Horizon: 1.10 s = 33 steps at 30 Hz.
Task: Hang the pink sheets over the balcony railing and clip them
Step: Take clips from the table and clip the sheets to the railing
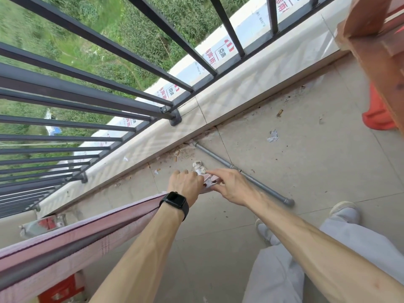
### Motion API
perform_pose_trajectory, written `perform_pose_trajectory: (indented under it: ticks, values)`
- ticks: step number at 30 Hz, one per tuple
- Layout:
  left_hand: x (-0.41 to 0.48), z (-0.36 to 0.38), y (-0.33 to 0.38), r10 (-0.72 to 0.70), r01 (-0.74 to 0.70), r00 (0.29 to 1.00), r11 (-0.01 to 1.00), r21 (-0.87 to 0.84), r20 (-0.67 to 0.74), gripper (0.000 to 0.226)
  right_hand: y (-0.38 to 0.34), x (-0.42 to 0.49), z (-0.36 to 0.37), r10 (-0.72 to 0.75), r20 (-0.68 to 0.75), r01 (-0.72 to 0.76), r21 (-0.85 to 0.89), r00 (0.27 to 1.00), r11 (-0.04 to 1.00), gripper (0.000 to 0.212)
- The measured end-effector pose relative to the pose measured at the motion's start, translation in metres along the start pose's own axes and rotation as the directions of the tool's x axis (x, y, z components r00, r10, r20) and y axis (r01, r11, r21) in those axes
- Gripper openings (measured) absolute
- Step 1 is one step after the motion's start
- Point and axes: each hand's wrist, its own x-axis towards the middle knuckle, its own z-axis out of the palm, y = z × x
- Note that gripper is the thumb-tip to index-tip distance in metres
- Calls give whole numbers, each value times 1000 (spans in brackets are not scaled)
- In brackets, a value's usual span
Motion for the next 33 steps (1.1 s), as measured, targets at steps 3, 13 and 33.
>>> perform_pose_trajectory:
  ticks: [3,13,33]
  values:
    - [-16,-26,7,-22,22,999,1000,-3,29,16,-7,-28,-23,98,-14,-99,-46,995,994,53]
    - [-136,-164,23,48,-100,989,920,-379,-143,32,-141,-225,-132,88,-476,-250,-290,875,924,18]
    - [-332,-389,198,457,-714,490,699,-41,-742,29,-261,-574,-188,36,-982,-600,-83,184,796,28]
